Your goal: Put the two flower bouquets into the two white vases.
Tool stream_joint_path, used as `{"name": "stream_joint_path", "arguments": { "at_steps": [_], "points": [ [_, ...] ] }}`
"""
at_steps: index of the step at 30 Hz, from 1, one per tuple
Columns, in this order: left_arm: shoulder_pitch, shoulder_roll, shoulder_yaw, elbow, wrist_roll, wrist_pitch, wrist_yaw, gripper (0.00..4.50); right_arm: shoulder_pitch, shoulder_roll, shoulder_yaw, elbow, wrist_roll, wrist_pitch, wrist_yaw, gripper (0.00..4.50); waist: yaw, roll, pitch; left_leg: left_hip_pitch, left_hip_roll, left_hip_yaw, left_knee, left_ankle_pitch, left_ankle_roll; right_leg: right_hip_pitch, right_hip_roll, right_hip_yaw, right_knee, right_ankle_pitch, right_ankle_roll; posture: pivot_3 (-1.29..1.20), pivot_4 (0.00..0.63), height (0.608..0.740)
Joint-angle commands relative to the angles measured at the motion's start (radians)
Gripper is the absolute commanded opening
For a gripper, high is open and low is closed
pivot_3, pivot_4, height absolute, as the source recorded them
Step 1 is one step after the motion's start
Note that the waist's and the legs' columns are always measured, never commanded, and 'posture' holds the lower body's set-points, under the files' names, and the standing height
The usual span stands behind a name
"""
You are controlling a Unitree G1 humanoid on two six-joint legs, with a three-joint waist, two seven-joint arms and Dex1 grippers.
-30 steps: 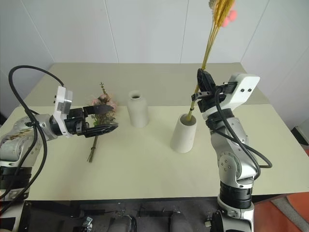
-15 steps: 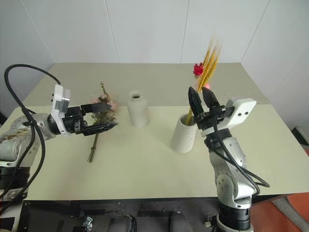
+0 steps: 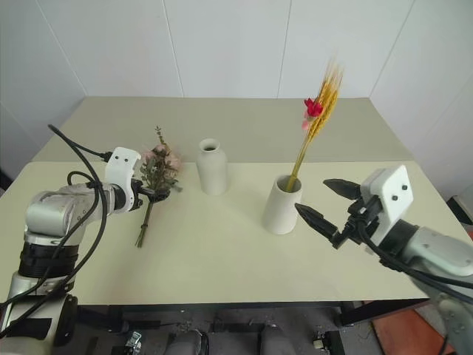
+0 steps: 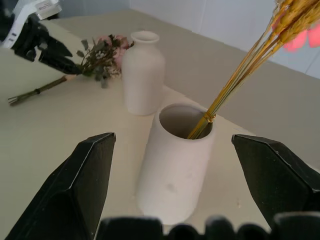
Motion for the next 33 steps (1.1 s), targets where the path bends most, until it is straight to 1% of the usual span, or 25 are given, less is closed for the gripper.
{"name": "stream_joint_path", "arguments": {
  "at_steps": [1, 4, 7, 9, 11, 16, 18, 21, 22, 26, 28, 29, 31, 33],
  "points": [
    [-0.022, -0.040, 0.046, 0.057, 0.044, 0.032, 0.068, 4.50, -0.052, -0.039, -0.045, 0.017, 0.032, 0.008, 0.040, 4.44, -0.001, 0.000, 0.000, 0.000, 0.000, 0.001, 0.000, 0.000, 0.000, 0.000, 0.000, 0.001, 0.000, 0.000, 0.000, 0.00, 0.150, 0.740],
    [-0.050, -0.076, 0.061, 0.141, 0.039, 0.004, 0.065, 4.50, -0.074, -0.037, -0.041, 0.041, 0.023, 0.011, 0.035, 4.44, 0.003, -0.001, 0.000, -0.001, 0.000, 0.000, 0.000, 0.000, 0.000, -0.001, 0.000, 0.000, 0.000, 0.000, -0.001, 0.00, 0.150, 0.740],
    [-0.080, -0.100, 0.052, 0.223, 0.043, -0.063, 0.053, 4.50, -0.071, -0.038, -0.035, 0.053, -0.010, 0.004, 0.038, 4.44, 0.015, -0.002, 0.000, -0.002, -0.001, 0.000, 0.000, 0.000, 0.000, -0.001, -0.001, 0.000, -0.001, 0.002, -0.003, 0.00, 0.150, 0.740],
    [-0.104, -0.104, 0.042, 0.256, 0.046, -0.091, 0.038, 4.12, -0.065, -0.036, -0.040, 0.057, -0.024, -0.003, 0.048, 4.50, 0.023, -0.002, 0.000, -0.003, -0.002, 0.000, 0.000, 0.000, 0.000, -0.001, -0.001, 0.000, -0.001, 0.002, -0.003, 0.00, 0.150, 0.740],
    [-0.124, -0.095, 0.016, 0.274, 0.053, -0.115, 0.013, 3.62, -0.060, -0.036, -0.043, 0.059, -0.040, -0.008, 0.055, 4.50, 0.027, -0.002, 0.000, -0.003, -0.002, 0.000, 0.000, 0.000, 0.000, -0.002, -0.001, 0.000, -0.001, 0.002, -0.003, 0.00, 0.150, 0.740],
    [-0.146, -0.096, 0.043, 0.329, 0.041, -0.113, -0.009, 1.97, -0.039, -0.002, -0.065, 0.051, -0.040, -0.003, 0.044, 4.50, 0.027, -0.002, 0.000, -0.003, -0.002, 0.000, 0.000, 0.000, 0.000, -0.001, -0.002, 0.000, -0.001, 0.002, -0.003, 0.00, 0.150, 0.740],
    [-0.147, -0.088, 0.030, 0.352, 0.057, -0.137, -0.012, 1.21, -0.015, 0.007, -0.076, 0.046, -0.057, -0.009, 0.045, 4.50, 0.027, -0.002, 0.000, -0.003, -0.002, 0.000, 0.000, 0.000, 0.000, -0.001, -0.002, 0.000, -0.001, 0.002, -0.003, 0.00, 0.150, 0.740],
    [-0.167, -0.083, 0.019, 0.387, 0.082, -0.187, -0.004, 0.27, 0.004, 0.013, -0.095, 0.037, -0.058, -0.013, 0.048, 4.50, 0.027, -0.002, 0.000, -0.003, -0.002, 0.000, 0.001, 0.000, 0.000, -0.001, -0.002, 0.000, -0.001, 0.002, -0.003, 0.00, 0.150, 0.740],
    [-0.174, -0.097, 0.040, 0.388, 0.082, -0.239, 0.009, 0.09, 0.011, 0.017, -0.111, 0.035, -0.049, -0.019, 0.059, 4.50, 0.027, -0.002, 0.000, -0.003, -0.002, 0.000, 0.001, 0.000, 0.000, -0.002, -0.002, 0.000, -0.001, 0.002, -0.003, 0.00, 0.150, 0.740],
    [-0.223, -0.173, 0.179, 0.343, 0.005, -0.457, 0.013, 0.09, 0.052, 0.025, -0.181, 0.026, -0.035, -0.038, 0.117, 4.50, 0.032, -0.002, 0.000, -0.004, -0.002, 0.000, 0.001, 0.000, 0.000, -0.001, -0.002, 0.000, -0.001, 0.002, -0.003, 0.00, 0.150, 0.740],
    [-0.251, -0.209, 0.238, 0.323, -0.039, -0.616, -0.018, 0.09, 0.076, 0.021, -0.205, 0.018, -0.051, -0.049, 0.145, 4.50, 0.035, -0.003, 0.000, -0.005, -0.002, 0.000, 0.001, 0.000, 0.000, -0.002, -0.002, -0.001, -0.002, 0.002, -0.003, 0.00, 0.150, 0.740],
    [-0.262, -0.220, 0.254, 0.329, -0.051, -0.728, -0.053, 0.09, 0.083, 0.023, -0.213, 0.015, -0.057, -0.052, 0.150, 4.50, 0.036, -0.003, 0.000, -0.005, -0.002, 0.000, 0.001, 0.000, 0.000, -0.002, -0.002, -0.001, -0.002, 0.003, -0.002, 0.00, 0.150, 0.740],
    [-0.304, -0.232, 0.288, 0.392, -0.088, -0.862, -0.122, 0.09, 0.089, 0.031, -0.220, 0.009, -0.065, -0.057, 0.141, 4.50, 0.036, -0.003, 0.000, -0.005, -0.002, 0.000, 0.001, 0.000, 0.000, -0.002, -0.003, -0.001, -0.003, 0.003, -0.002, 0.00, 0.150, 0.740],
    [-0.348, -0.236, 0.304, 0.478, -0.108, -0.944, -0.166, 0.09, 0.091, 0.038, -0.219, 0.003, -0.069, -0.059, 0.132, 4.50, 0.034, -0.003, 0.000, -0.004, -0.002, 0.001, 0.001, 0.000, 0.000, -0.001, -0.003, 0.000, -0.003, 0.003, -0.002, 0.00, 0.150, 0.740]
  ]
}}
